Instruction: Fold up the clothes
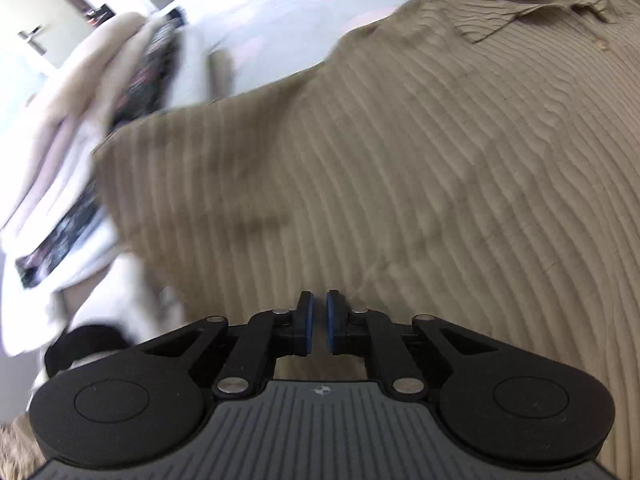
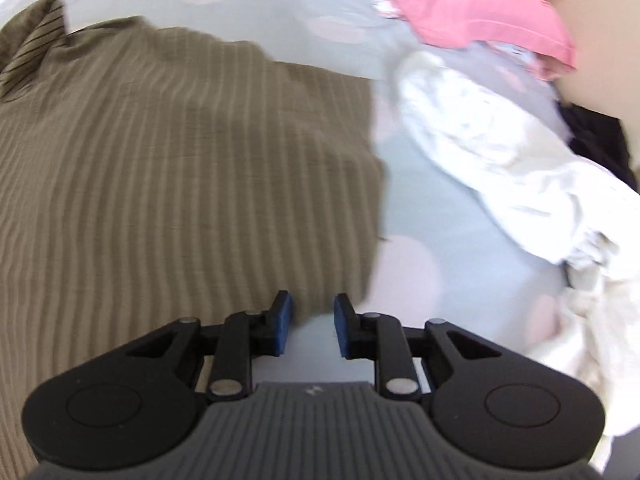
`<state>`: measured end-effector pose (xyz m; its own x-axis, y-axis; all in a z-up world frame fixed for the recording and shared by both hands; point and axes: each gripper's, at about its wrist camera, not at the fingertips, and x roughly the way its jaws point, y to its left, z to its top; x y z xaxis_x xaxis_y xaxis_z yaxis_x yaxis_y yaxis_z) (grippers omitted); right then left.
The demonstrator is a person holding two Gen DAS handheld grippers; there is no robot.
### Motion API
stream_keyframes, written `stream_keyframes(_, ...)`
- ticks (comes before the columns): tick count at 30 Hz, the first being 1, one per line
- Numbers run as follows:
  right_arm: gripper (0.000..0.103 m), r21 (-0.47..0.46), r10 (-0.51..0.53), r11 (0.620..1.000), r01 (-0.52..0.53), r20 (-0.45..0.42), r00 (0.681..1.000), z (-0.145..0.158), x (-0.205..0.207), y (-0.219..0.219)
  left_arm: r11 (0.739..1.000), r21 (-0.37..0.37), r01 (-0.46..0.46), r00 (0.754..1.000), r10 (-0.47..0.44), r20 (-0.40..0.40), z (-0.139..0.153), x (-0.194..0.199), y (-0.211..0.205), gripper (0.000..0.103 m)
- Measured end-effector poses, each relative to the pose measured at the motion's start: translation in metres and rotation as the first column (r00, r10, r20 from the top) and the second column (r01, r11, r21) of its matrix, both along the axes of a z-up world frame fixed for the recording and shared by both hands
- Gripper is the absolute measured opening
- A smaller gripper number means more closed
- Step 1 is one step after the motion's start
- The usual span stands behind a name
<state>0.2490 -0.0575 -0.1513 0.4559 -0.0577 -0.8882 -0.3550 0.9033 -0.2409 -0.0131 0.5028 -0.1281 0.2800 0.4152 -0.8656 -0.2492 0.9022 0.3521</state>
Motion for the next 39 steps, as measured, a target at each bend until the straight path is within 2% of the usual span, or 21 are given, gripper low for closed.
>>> stream_keyframes(3,0.027,0.106,-0.112,0.988,0.108,0.032,0.993,0.014,0.005,-0.025,0.999,-0.043,-0.025,0.995,0.029,0.097,0.025,-0.009,-0.001,0.005)
stream_keyframes(5,0.030,0.189,-0.198,0.963,0.190,0.024,0.980,0.022,0.012,-0.042,0.995,-0.077,-0.057,0.988,0.067,0.136,0.041,-0.011,-0.003,0.006)
stream_keyframes(8,0.038,0.305,-0.314,0.902,0.307,-0.026,0.949,0.029,0.024,-0.064,0.989,-0.115,-0.094,0.980,0.112,0.165,0.059,-0.008,-0.008,0.011)
stream_keyframes(10,0.039,0.371,-0.372,0.854,0.366,-0.058,0.927,0.032,0.031,-0.076,0.984,-0.134,-0.114,0.975,0.136,0.173,0.069,-0.003,-0.013,0.012)
stream_keyframes(16,0.042,0.477,-0.473,0.751,0.457,-0.095,0.876,0.034,0.059,-0.091,0.975,-0.171,-0.138,0.969,0.169,0.180,0.080,0.013,-0.023,0.018)
stream_keyframes(20,0.043,0.504,-0.437,0.756,0.418,-0.086,0.895,0.034,0.083,-0.081,0.975,-0.187,-0.124,0.973,0.156,0.171,0.070,0.031,-0.029,0.018)
stream_keyframes(25,0.043,0.512,-0.364,0.790,0.338,-0.052,0.930,0.022,0.114,-0.059,0.952,-0.295,-0.082,0.969,0.145,0.200,0.059,0.045,-0.031,0.020)
stream_keyframes(26,0.043,0.506,-0.356,0.798,0.326,-0.041,0.934,0.018,0.121,-0.054,0.949,-0.307,-0.070,0.966,0.141,0.216,0.058,0.048,-0.032,0.025)
stream_keyframes(29,0.044,0.492,-0.340,0.817,0.301,-0.009,0.940,0.009,0.141,-0.042,0.950,-0.310,-0.044,0.959,0.127,0.254,0.056,0.055,-0.036,0.043)
stream_keyframes(31,0.044,0.478,-0.324,0.831,0.284,0.002,0.946,0.002,0.154,-0.034,0.949,-0.313,-0.027,0.959,0.113,0.259,0.051,0.059,-0.037,0.044)
stream_keyframes(37,0.043,0.443,-0.308,0.856,0.267,0.022,0.951,-0.017,0.177,-0.024,0.951,-0.309,-0.023,0.975,0.090,0.204,0.032,0.062,-0.037,0.044)
stream_keyframes(38,0.042,0.438,-0.307,0.860,0.261,0.036,0.951,-0.018,0.179,-0.023,0.953,-0.302,-0.024,0.977,0.086,0.196,0.029,0.062,-0.036,0.044)
stream_keyframes(39,0.034,0.434,-0.306,0.864,0.255,0.051,0.951,-0.019,0.180,-0.021,0.955,-0.294,-0.025,0.978,0.083,0.189,0.027,0.061,-0.034,0.044)
